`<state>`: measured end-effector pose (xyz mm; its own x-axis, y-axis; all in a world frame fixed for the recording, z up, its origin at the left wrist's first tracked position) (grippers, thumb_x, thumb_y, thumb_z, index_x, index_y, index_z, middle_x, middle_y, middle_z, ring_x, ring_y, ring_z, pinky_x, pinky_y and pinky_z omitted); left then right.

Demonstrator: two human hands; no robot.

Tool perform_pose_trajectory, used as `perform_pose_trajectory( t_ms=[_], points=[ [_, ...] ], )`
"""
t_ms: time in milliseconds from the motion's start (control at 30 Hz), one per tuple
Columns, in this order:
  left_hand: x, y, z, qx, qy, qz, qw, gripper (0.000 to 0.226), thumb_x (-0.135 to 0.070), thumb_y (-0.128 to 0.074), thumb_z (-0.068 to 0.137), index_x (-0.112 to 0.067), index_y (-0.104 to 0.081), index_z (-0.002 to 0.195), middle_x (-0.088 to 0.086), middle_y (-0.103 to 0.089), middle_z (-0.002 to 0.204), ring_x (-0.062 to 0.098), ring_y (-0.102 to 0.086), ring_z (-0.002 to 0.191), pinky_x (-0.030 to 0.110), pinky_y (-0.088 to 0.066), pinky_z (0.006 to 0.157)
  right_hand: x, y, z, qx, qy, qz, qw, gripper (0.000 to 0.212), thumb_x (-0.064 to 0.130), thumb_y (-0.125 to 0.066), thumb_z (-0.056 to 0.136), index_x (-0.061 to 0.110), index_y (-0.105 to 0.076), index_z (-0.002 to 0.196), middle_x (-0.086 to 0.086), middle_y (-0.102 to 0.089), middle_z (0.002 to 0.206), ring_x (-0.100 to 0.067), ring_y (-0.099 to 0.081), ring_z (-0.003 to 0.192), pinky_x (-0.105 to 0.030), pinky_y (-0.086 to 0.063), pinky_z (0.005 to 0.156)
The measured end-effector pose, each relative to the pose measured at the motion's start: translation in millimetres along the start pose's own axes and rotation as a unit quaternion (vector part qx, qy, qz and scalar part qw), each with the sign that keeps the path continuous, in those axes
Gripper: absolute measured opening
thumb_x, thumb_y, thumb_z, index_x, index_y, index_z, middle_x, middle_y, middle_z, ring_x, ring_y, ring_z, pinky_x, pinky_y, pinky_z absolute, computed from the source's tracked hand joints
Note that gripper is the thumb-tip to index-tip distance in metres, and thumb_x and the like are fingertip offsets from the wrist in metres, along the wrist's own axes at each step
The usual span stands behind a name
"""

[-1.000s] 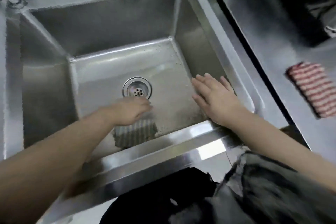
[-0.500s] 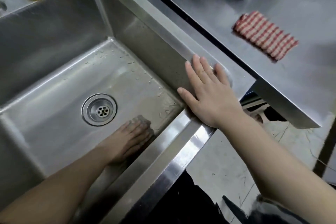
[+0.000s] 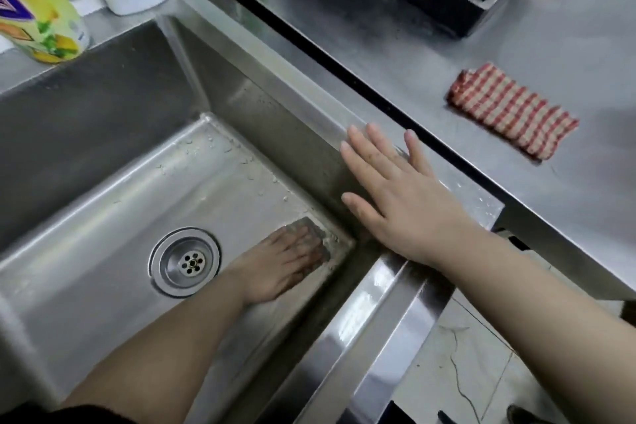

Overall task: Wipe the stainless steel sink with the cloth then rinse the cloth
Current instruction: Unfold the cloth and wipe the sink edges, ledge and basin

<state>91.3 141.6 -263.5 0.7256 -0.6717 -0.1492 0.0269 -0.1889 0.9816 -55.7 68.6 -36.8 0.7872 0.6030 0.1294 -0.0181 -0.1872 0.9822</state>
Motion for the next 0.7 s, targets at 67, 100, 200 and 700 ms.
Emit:
perform_pose_trajectory(
  t_ms=[67,100,200,700],
  points=[
    [24.3,3.8,19.3,-0.012,0.086,0.025,0.996,0.051,-0.040,-0.016,0.098,-0.023,-0.029,0.144,0.003,-0.033,0.150,0.026,-0.016,0.140,0.043,-0.014,0.110,-2.1,3.4,32.2,-0.023,0.031,-0.021,0.999,0.069,0.052,-0.011,0.089,0.019,-0.014,0.149,-0.001,-0.011,0.158,-0.013,0.001,0.144,-0.046,0.006,0.115],
    [37.2,6.1,19.5,-0.015,0.150,0.015,0.988,0.052,-0.040,-0.013,0.098,-0.022,-0.023,0.145,0.004,-0.032,0.151,0.026,-0.016,0.141,0.044,-0.013,0.110,-2.1,2.6,43.4,-0.030,0.042,-0.035,0.998,0.067,0.051,-0.014,0.090,0.017,-0.018,0.149,-0.002,-0.017,0.157,-0.017,-0.006,0.145,-0.049,0.000,0.116],
    [55.1,12.4,-3.3,-0.087,0.313,-0.007,0.946,0.053,-0.037,-0.022,0.094,-0.018,-0.017,0.144,0.009,-0.033,0.150,0.028,-0.020,0.140,0.043,-0.009,0.111,-2.0,-3.2,53.3,-0.059,0.065,-0.069,0.994,0.062,0.048,-0.020,0.095,0.014,-0.027,0.146,-0.005,-0.027,0.154,-0.023,-0.017,0.143,-0.051,-0.014,0.115],
    [137.3,17.0,-60.8,-0.128,0.613,-0.075,0.776,0.059,-0.038,-0.019,0.092,-0.013,-0.028,0.145,0.013,-0.019,0.155,0.032,-0.007,0.143,0.046,-0.003,0.113,15.4,4.9,80.4,-0.084,0.096,-0.061,0.990,0.059,0.044,-0.026,0.095,0.012,-0.035,0.143,-0.008,-0.035,0.150,-0.025,-0.025,0.141,-0.056,-0.016,0.112]
  ],
)
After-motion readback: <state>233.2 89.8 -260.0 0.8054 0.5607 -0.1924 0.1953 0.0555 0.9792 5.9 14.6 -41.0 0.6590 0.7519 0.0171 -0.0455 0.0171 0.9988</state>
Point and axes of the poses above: each hand's wrist, its own z-axis towards the middle knuckle, its own y-axis out of the back of the hand, x = y × z, the point moved 5 cm from there along z, towards the middle knuckle
